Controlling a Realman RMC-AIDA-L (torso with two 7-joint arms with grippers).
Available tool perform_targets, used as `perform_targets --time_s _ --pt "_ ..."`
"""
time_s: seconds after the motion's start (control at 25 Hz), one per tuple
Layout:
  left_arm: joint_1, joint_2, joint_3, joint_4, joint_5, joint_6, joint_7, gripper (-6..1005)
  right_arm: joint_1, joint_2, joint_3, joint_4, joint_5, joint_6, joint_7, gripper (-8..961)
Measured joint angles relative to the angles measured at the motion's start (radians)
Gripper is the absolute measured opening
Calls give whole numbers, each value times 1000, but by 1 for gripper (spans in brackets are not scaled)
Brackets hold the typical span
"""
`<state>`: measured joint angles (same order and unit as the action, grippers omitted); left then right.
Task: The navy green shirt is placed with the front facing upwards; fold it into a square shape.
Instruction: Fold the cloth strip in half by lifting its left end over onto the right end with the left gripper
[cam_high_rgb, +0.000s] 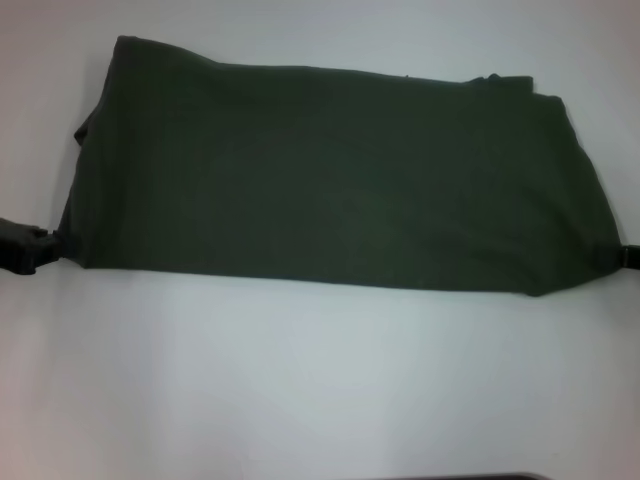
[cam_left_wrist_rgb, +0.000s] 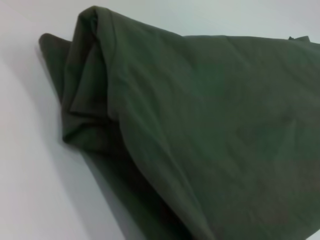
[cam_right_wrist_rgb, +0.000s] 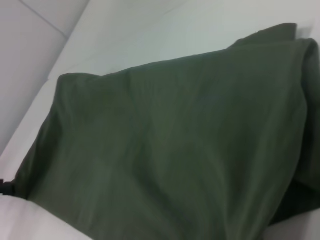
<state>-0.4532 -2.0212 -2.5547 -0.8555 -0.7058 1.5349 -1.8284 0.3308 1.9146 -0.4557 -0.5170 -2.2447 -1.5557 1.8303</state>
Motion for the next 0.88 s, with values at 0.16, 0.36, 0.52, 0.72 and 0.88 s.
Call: perform_targets --time_s 0.16,0.36,0.52,0.72,0.88 --pt "27 -9 -1 -34 0 24 -1 6 -17 -9 -7 -2 0 -27 -9 22" --pt "53 -11 -2 -51 0 65 -2 6 -29 -15 -5 -3 1 -59 -28 30" --pt "68 -13 -2 -54 0 105 0 5 -41 -20 -7 -13 0 -81 -39 35" --pt "81 -13 -2 -54 0 164 7 6 -47 -25 -2 -15 -31 -108 -57 43" --pt "89 -12 -2 -56 7 204 11 6 -50 -26 -2 -22 -51 -116 -58 49"
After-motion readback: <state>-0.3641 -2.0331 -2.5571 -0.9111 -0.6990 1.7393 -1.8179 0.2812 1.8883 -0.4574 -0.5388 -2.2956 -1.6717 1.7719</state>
